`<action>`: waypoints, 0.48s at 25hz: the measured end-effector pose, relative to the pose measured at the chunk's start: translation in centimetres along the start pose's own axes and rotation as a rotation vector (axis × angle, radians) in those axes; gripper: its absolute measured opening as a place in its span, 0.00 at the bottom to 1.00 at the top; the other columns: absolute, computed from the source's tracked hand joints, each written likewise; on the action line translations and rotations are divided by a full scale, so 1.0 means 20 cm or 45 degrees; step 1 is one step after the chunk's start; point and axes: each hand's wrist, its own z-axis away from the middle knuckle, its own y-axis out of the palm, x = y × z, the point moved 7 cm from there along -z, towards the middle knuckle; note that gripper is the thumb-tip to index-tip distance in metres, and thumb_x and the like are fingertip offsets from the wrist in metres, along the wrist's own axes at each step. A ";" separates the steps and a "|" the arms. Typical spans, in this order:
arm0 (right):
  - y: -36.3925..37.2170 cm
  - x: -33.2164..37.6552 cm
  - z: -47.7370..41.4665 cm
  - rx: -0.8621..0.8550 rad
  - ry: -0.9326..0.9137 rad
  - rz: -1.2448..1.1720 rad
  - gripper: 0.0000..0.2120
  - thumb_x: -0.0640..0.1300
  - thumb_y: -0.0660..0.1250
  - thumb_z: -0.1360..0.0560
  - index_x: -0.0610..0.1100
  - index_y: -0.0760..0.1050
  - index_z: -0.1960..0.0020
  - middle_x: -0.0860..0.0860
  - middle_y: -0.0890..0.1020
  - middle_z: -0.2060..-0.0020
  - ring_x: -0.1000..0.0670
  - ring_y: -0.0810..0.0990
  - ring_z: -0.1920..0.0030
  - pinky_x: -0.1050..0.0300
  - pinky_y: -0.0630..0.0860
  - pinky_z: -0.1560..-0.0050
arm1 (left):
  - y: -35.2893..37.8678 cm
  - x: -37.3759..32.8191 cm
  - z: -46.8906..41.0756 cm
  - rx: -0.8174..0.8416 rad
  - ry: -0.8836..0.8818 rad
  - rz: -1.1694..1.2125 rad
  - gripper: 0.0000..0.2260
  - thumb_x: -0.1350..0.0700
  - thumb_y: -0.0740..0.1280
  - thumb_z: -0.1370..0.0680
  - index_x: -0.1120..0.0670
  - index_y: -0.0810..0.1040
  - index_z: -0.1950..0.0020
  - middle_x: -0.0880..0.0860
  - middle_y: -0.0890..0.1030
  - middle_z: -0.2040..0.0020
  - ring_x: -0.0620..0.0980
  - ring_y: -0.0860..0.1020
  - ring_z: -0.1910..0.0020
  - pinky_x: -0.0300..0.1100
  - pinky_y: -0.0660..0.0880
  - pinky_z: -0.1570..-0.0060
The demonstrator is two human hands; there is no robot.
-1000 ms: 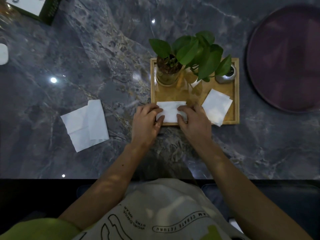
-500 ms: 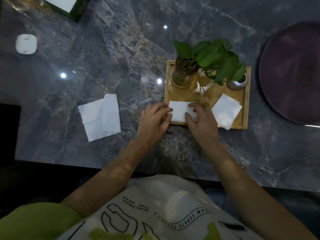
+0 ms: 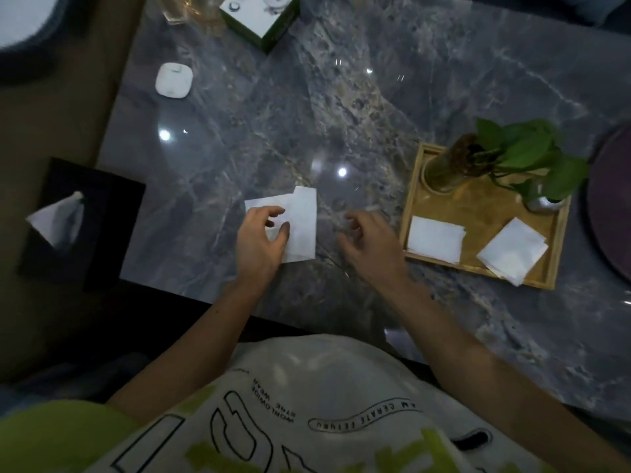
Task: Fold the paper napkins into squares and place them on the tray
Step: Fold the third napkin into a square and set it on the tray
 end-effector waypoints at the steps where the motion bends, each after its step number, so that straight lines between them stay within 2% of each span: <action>1: 0.04 0.03 -0.02 0.031 0.027 0.005 0.15 0.50 0.68 0.24 0.46 0.75 0.40 0.47 0.79 0.46 0.49 0.78 0.49 0.50 0.77 0.50 | -0.03 0.04 -0.02 -0.001 -0.018 -0.016 0.11 0.57 0.71 0.24 0.56 0.79 0.43 0.55 0.81 0.45 0.49 0.78 0.52 0.42 0.76 0.54; 6: 0.24 0.20 -0.12 0.108 0.127 0.019 0.19 0.55 0.68 0.25 0.48 0.73 0.38 0.49 0.78 0.43 0.50 0.78 0.47 0.51 0.79 0.46 | -0.15 0.24 -0.13 0.060 -0.159 -0.019 0.13 0.52 0.70 0.24 0.53 0.77 0.42 0.53 0.77 0.44 0.50 0.78 0.49 0.49 0.78 0.47; 12: 0.38 0.22 -0.12 0.156 0.277 0.213 0.20 0.54 0.69 0.25 0.47 0.72 0.37 0.46 0.75 0.40 0.45 0.76 0.43 0.48 0.76 0.44 | -0.18 0.27 -0.22 0.173 -0.123 0.004 0.13 0.52 0.72 0.25 0.55 0.78 0.43 0.52 0.78 0.46 0.47 0.78 0.51 0.43 0.79 0.51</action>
